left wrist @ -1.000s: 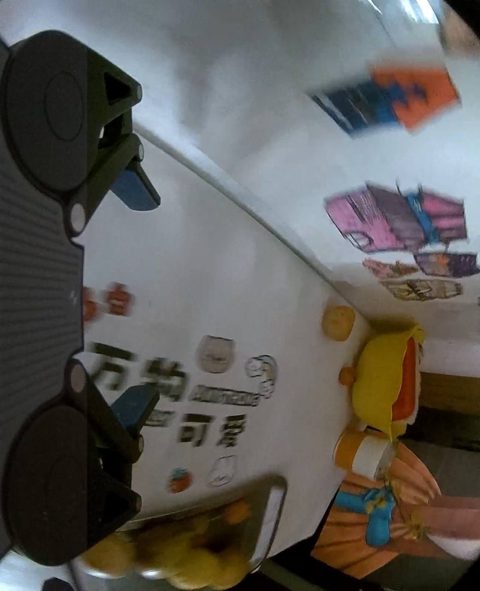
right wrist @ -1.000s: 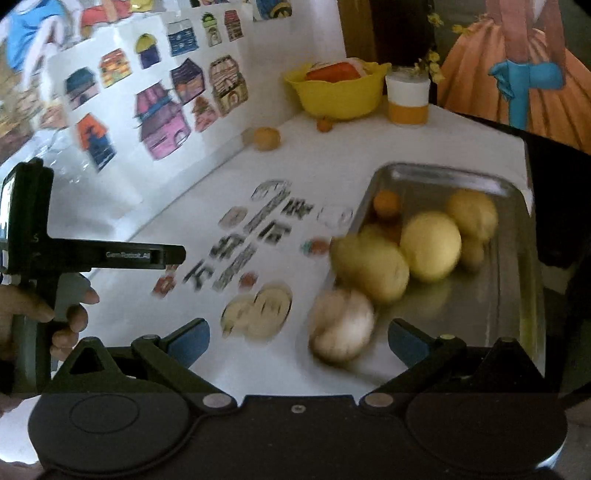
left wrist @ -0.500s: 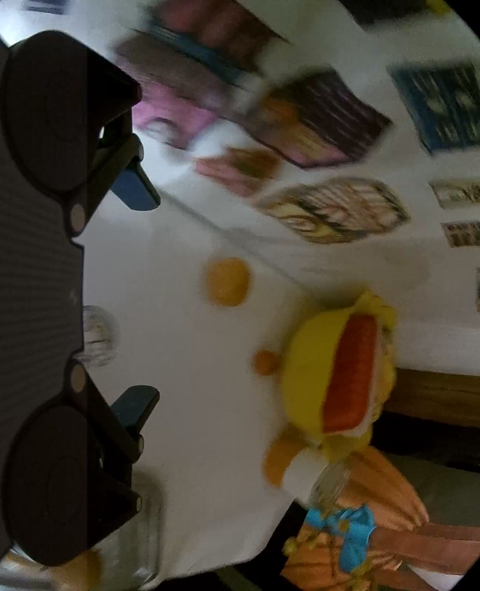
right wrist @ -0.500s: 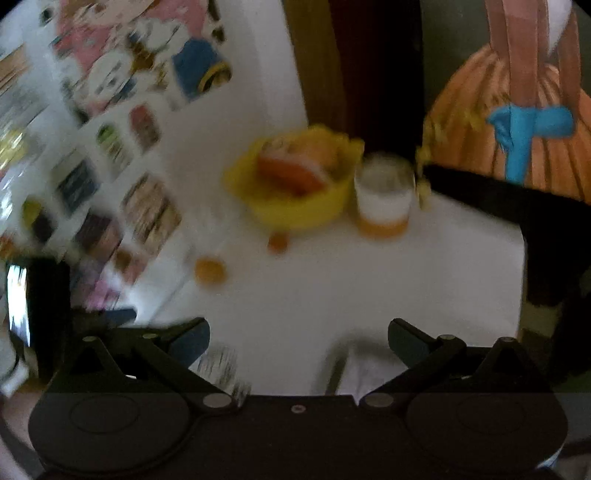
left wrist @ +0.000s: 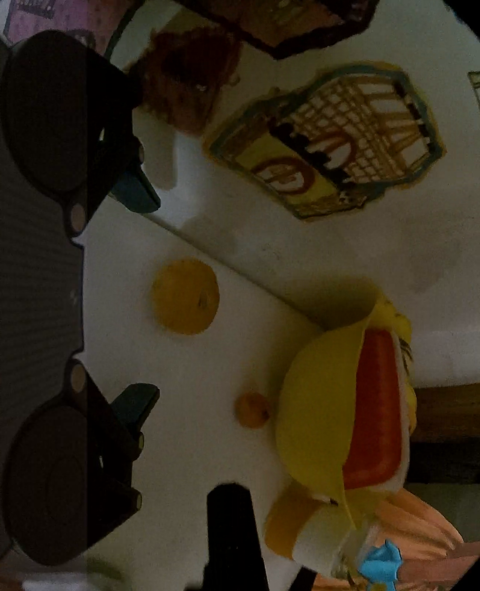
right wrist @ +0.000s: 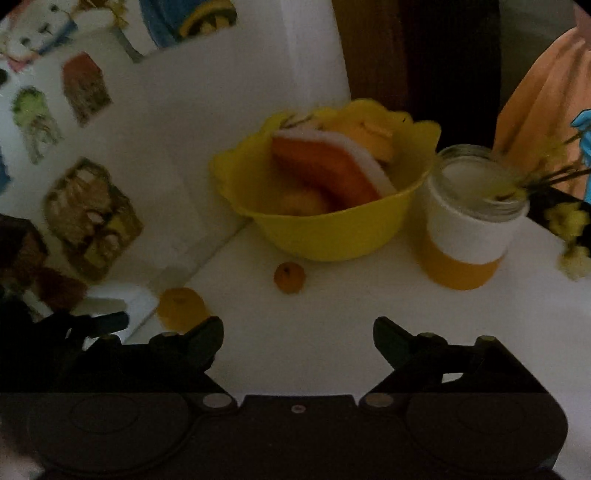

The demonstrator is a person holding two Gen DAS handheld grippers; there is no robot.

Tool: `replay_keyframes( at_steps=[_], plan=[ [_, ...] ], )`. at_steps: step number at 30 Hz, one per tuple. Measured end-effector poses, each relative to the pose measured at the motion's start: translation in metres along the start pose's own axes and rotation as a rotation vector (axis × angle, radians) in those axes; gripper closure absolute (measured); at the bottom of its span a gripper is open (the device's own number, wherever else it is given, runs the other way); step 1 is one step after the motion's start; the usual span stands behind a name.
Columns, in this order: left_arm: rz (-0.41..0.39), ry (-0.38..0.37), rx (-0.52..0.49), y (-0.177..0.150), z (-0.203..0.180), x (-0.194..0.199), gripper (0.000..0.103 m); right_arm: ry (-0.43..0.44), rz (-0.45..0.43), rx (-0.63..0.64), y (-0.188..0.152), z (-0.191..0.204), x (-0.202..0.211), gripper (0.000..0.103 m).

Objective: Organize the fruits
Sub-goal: 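Grasp the orange with the left tool while the right tool grasps the small red fruit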

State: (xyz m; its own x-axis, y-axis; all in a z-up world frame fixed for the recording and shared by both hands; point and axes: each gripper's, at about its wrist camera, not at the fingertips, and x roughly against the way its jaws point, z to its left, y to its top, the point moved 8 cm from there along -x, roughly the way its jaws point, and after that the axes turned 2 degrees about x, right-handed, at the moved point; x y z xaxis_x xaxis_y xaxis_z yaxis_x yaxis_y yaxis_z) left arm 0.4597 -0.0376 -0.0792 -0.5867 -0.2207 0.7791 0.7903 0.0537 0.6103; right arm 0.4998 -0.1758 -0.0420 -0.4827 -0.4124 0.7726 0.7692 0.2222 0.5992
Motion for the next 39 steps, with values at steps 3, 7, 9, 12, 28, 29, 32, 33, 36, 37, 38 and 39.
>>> replay_keyframes(
  at_steps=[3, 7, 9, 12, 28, 29, 32, 33, 36, 37, 38, 39],
  plan=[
    [-0.006, -0.022, 0.012, 0.001, -0.001, -0.004, 0.007, 0.022, 0.007, -0.001, 0.004, 0.0, -0.02, 0.018],
    [-0.022, -0.021, -0.004, 0.005, -0.003, -0.009, 0.014, 0.035, 0.014, 0.002, 0.012, 0.001, -0.04, 0.024],
    [-0.03, -0.021, -0.004, 0.007, -0.001, -0.011, 0.02, 0.04, 0.016, 0.005, 0.017, 0.002, -0.05, 0.026],
    [-0.035, -0.034, 0.016, 0.012, 0.001, -0.017, 0.028, 0.037, 0.024, 0.009, 0.019, 0.003, -0.065, 0.032],
    [-0.017, -0.1, 0.095, 0.012, 0.013, -0.025, 0.055, -0.024, 0.043, 0.041, 0.021, 0.012, -0.091, 0.073],
    [-0.015, -0.103, 0.102, 0.011, 0.013, -0.024, 0.056, -0.027, 0.046, 0.037, 0.02, 0.012, -0.09, 0.073],
    [-0.005, -0.11, 0.1, 0.008, 0.011, -0.02, 0.056, -0.014, 0.047, 0.016, 0.016, 0.013, -0.079, 0.073],
    [0.0, -0.114, 0.1, 0.006, 0.01, -0.017, 0.056, -0.011, 0.052, 0.011, 0.015, 0.013, -0.073, 0.073],
    [0.007, -0.13, 0.1, 0.0, 0.005, -0.005, 0.056, 0.005, 0.044, -0.002, 0.012, 0.014, -0.05, 0.073],
    [0.007, -0.136, 0.098, -0.001, 0.003, 0.0, 0.056, 0.009, 0.04, -0.005, 0.01, 0.013, -0.04, 0.073],
    [0.005, -0.142, 0.097, -0.002, 0.001, 0.006, 0.056, 0.012, 0.038, -0.008, 0.009, 0.012, -0.032, 0.073],
    [0.0, -0.149, 0.096, -0.003, -0.001, 0.012, 0.056, 0.015, 0.032, -0.008, 0.007, 0.012, -0.02, 0.073]
  ],
)
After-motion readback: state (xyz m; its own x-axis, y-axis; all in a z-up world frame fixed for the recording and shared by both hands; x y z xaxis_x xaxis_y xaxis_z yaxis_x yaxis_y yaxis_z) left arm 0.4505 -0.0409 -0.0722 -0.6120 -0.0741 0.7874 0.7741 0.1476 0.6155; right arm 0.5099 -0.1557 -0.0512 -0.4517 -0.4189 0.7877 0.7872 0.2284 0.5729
